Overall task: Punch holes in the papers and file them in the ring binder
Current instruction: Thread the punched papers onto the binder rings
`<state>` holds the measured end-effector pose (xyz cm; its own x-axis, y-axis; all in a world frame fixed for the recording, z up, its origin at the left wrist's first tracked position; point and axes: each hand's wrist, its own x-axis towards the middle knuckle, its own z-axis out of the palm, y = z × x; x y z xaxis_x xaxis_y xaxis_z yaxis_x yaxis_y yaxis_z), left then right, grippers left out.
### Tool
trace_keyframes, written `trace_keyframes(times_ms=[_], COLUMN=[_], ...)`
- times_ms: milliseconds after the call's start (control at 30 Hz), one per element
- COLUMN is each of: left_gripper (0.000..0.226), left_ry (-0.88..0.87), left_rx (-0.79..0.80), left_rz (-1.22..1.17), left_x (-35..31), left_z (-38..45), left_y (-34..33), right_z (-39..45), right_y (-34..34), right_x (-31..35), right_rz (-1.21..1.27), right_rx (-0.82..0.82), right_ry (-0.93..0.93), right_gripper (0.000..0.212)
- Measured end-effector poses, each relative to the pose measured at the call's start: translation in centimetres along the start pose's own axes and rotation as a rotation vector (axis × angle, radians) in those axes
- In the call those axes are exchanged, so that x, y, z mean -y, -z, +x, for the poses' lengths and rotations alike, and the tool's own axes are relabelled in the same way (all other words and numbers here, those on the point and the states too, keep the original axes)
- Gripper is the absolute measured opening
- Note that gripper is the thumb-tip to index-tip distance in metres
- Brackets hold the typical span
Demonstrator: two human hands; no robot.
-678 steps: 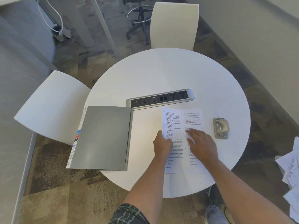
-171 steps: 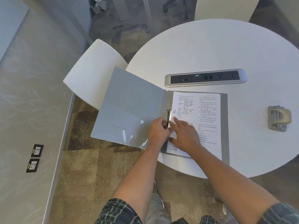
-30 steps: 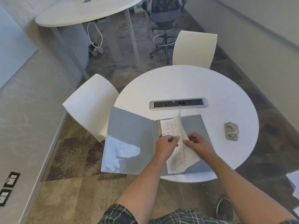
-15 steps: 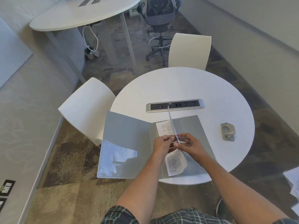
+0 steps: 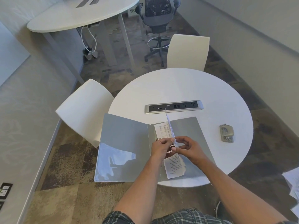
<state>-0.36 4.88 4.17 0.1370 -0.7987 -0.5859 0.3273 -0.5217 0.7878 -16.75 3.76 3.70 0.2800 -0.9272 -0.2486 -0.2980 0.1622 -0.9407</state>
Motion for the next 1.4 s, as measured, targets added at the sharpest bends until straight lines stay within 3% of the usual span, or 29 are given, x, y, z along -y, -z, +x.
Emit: trace_keyframes(times_ms=[133, 300, 533, 733, 967, 1233, 1400], left_gripper=[0.004, 0.020, 0.014, 0.017, 0.023, 0.025, 0.046], left_ry=[-0.002, -0.078, -0.332, -0.451, -0.403, -0.170, -0.088], left_rx=[-0.018, -0.174, -0.419, -0.505, -0.562, -0.596, -0.607], left_rz=[0.034, 0.265, 0.713, 0.927, 1.177, 1.445, 1.485], left_x=[-0.2, -0.9, -3.6, -5.5, -4.7, -3.1, -1.9], left_z=[-0.1, 0.1, -1.1, -2.0, -1.5, -3.0, -3.0], left_y=[-0.3, 0.9, 6.6, 11.5, 15.3, 15.5, 15.3], right_z=[0.1, 0.1, -0.2, -0.8, -0.7, -0.5, -0.3], right_y=[0.1, 1.3, 3.9, 4.4, 4.7, 4.3, 3.9], right_x=[-0.2, -0.9, -3.4, -4.6, -4.3, -3.6, -3.2], right_rz=[0.047, 0.024, -0.040, -0.081, -0.150, -0.153, -0.035], right_rx=[-0.015, -0.121, -0.230, -0.239, -0.227, -0.244, -0.221], right_ry=[-0.022, -0.157, -0.303, -0.380, -0.426, -0.432, -0.385], right_gripper=[0.046, 0.013, 0.016, 0.018, 0.019, 0.027, 0.021])
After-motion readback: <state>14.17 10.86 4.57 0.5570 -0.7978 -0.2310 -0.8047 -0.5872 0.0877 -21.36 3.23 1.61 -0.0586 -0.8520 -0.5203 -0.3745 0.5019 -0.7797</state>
